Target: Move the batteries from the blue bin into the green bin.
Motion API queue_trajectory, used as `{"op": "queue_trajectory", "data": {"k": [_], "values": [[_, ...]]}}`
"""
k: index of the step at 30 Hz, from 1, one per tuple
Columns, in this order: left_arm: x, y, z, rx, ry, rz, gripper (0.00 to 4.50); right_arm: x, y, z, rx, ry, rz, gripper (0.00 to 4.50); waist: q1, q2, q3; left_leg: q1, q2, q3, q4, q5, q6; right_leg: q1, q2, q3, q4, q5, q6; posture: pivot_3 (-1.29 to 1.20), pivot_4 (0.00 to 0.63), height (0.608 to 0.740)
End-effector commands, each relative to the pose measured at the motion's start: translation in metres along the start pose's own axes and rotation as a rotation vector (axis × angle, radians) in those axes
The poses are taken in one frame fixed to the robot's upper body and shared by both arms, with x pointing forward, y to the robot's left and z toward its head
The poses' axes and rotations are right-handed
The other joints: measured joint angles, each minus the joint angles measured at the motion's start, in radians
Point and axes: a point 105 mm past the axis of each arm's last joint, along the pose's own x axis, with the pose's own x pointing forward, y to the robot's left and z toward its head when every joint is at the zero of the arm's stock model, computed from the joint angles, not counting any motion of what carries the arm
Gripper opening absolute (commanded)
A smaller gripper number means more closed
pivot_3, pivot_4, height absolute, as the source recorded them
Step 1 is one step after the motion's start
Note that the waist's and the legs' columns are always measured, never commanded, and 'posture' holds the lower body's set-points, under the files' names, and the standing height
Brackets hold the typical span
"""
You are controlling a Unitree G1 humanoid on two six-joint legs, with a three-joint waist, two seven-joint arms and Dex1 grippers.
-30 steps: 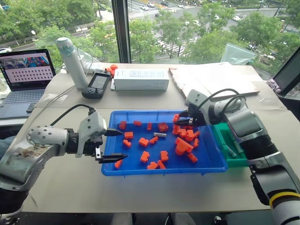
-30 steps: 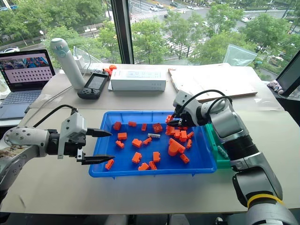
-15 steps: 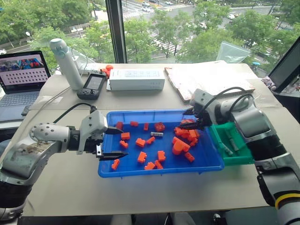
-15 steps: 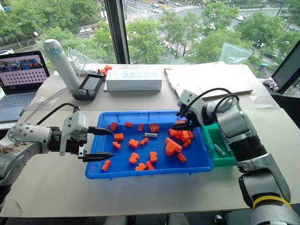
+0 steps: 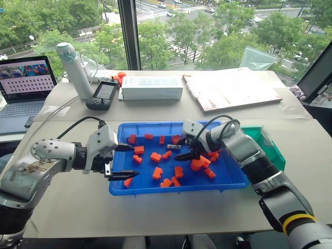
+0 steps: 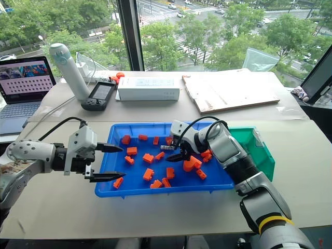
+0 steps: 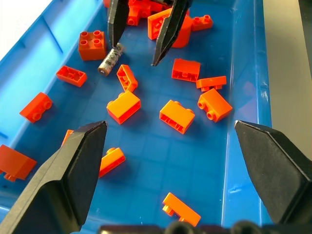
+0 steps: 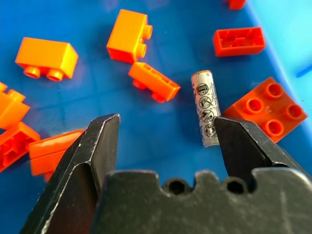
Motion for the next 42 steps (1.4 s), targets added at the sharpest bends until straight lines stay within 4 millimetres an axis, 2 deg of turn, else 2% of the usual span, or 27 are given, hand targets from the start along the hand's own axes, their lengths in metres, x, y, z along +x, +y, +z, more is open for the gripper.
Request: {"op": "queue_trajectory", "data": {"k": [1,6,9,12,13,16,17,19,22,25,30,35,39,42], "values": [[-0.005,-0.003,0.009,0.037,-0.016,0.012,4.5,0.003,-0.007,0.004,-0.055,0.01,-0.016,3.58,0.001,0.0,0.0,0.0,0.0,0.0,0.0,0.0,0.0,0.0,0.0,0.0,0.0,0.0,0.0,0.0,0.15,0.733],[-0.006,-0.004,0.008,0.031,-0.016,0.022,4.5,0.008,-0.011,0.005,-0.062,0.013,-0.011,3.58,0.0,0.0,0.0,0.0,0.0,0.0,0.0,0.0,0.0,0.0,0.0,0.0,0.001,0.0,0.0,0.0,0.15,0.733],[-0.006,-0.005,0.008,0.027,-0.019,0.024,4.5,0.009,-0.011,0.004,-0.06,0.014,-0.005,2.82,0.0,0.0,0.0,0.0,0.0,0.0,0.0,0.0,-0.001,-0.001,0.0,0.0,0.002,0.0,0.0,0.0,0.15,0.733],[-0.006,-0.005,0.009,0.024,-0.024,0.023,4.5,0.006,-0.012,0.007,-0.058,-0.001,-0.008,1.78,0.0,0.0,0.0,0.0,0.0,0.001,0.0,-0.001,-0.002,-0.001,0.0,0.0,0.002,0.0,0.0,0.0,0.15,0.733],[-0.006,-0.004,0.01,0.023,-0.032,0.021,4.5,0.002,-0.013,0.009,-0.059,-0.011,-0.013,1.54,0.0,0.0,0.0,0.0,0.0,0.001,0.0,-0.001,-0.002,-0.001,0.0,0.0,0.002,0.0,0.0,0.0,0.15,0.733],[-0.004,-0.003,0.012,0.025,-0.048,0.011,4.5,-0.008,-0.015,0.022,-0.048,-0.064,-0.03,0.39,0.0,0.0,0.0,0.0,0.0,0.001,0.0,-0.003,-0.005,-0.001,0.0,0.0,0.002,0.0,0.0,0.0,0.15,0.733],[-0.004,-0.003,0.012,0.027,-0.048,0.008,4.5,-0.01,-0.015,0.025,-0.046,-0.074,-0.032,0.26,0.0,0.0,0.0,0.0,0.0,0.001,0.0,-0.004,-0.006,-0.001,0.0,0.0,0.002,0.0,0.0,0.0,0.15,0.733],[0.0,-0.001,0.017,0.031,-0.08,0.004,4.5,-0.021,-0.017,0.033,-0.054,-0.091,-0.053,0.24,0.003,0.0,0.0,0.0,0.0,0.001,0.0,-0.004,-0.006,-0.001,0.0,0.0,0.002,0.0,0.0,0.0,0.15,0.733],[0.005,0.002,0.033,0.047,-0.17,-0.02,4.5,-0.05,-0.023,0.043,-0.053,-0.112,-0.11,0.24,0.008,0.0,0.0,0.0,0.0,0.001,0.0,-0.004,-0.006,-0.001,-0.001,0.0,0.002,0.0,0.0,0.0,0.15,0.733],[0.012,0.011,0.046,0.076,-0.23,-0.005,4.5,-0.087,-0.028,0.037,-0.022,-0.092,-0.183,0.24,0.022,0.0,0.0,0.0,0.0,0.001,0.002,-0.003,-0.006,-0.001,-0.001,0.0,0.003,0.0,0.0,0.0,0.15,0.733],[0.026,0.015,0.07,0.074,-0.347,-0.037,4.5,-0.152,-0.034,0.003,0.077,0.02,-0.36,0.24,0.031,-0.001,0.0,-0.001,-0.001,0.001,0.004,-0.004,-0.005,0.0,-0.001,-0.001,0.002,0.0,0.0,0.0,0.15,0.733],[0.037,0.018,0.084,0.091,-0.393,-0.086,4.5,-0.192,-0.026,-0.032,0.186,0.11,-0.474,0.24,0.024,-0.001,0.0,-0.001,0.0,0.001,0.004,0.0,0.001,0.0,-0.001,0.0,0.002,0.0,0.0,0.0,0.15,0.733],[0.044,0.022,0.087,0.109,-0.392,-0.1,4.5,-0.215,-0.018,-0.064,0.267,0.207,-0.563,0.24,0.021,-0.001,0.0,-0.001,0.0,0.002,0.004,0.0,0.001,0.0,-0.001,0.001,0.002,0.0,0.0,0.0,0.15,0.733],[0.047,0.024,0.087,0.116,-0.389,-0.098,4.5,-0.22,-0.009,-0.08,0.321,0.237,-0.575,0.24,0.02,-0.001,0.0,0.0,0.0,0.002,0.004,0.0,0.001,0.0,-0.001,0.001,0.002,0.0,0.0,0.0,0.15,0.733]]}}
